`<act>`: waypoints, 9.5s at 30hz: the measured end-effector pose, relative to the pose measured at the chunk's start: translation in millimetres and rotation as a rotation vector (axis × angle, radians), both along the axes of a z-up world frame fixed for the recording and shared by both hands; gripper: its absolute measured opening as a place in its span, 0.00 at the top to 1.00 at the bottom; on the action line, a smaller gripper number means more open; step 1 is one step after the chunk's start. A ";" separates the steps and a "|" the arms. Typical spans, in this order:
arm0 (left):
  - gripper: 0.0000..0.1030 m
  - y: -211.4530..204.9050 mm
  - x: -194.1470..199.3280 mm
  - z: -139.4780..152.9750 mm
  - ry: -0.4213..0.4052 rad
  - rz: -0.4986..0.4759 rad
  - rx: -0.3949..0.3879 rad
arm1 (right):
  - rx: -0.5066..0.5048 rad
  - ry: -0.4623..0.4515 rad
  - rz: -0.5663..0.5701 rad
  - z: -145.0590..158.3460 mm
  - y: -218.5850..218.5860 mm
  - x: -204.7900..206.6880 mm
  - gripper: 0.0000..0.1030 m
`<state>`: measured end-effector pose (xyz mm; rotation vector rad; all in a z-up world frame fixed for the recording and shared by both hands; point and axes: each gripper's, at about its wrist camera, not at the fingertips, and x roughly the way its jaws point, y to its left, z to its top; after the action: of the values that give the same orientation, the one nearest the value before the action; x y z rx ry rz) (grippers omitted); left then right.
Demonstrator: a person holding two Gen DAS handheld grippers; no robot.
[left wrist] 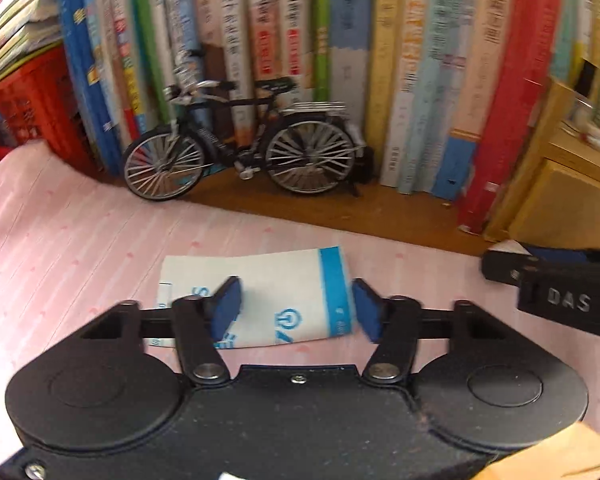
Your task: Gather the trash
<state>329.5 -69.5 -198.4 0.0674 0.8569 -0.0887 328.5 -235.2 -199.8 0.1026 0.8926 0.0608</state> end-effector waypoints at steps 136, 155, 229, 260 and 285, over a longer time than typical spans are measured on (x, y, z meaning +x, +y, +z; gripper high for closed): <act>0.85 140.1 -427.2 221.3 0.013 0.189 -0.169 | 0.097 -0.100 -0.054 202.2 76.0 -321.7 0.54; 0.84 224.2 -544.0 190.3 0.082 0.194 -0.178 | 0.115 -0.054 0.060 207.8 168.2 -440.5 0.54; 0.51 261.1 -561.4 -35.2 0.619 0.172 -0.169 | 0.277 0.549 -0.050 1.0 234.3 -476.6 0.39; 0.19 258.5 -567.0 -29.4 0.576 0.170 -0.162 | 0.266 0.543 -0.067 1.2 233.0 -484.4 0.34; 0.18 254.4 -577.0 -32.1 0.605 0.178 -0.198 | 0.262 0.542 -0.074 -1.0 228.1 -493.3 0.33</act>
<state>-247.5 184.9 -230.5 -0.2334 1.4487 -0.0255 -164.8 -7.2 -200.8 0.4108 1.4190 0.0825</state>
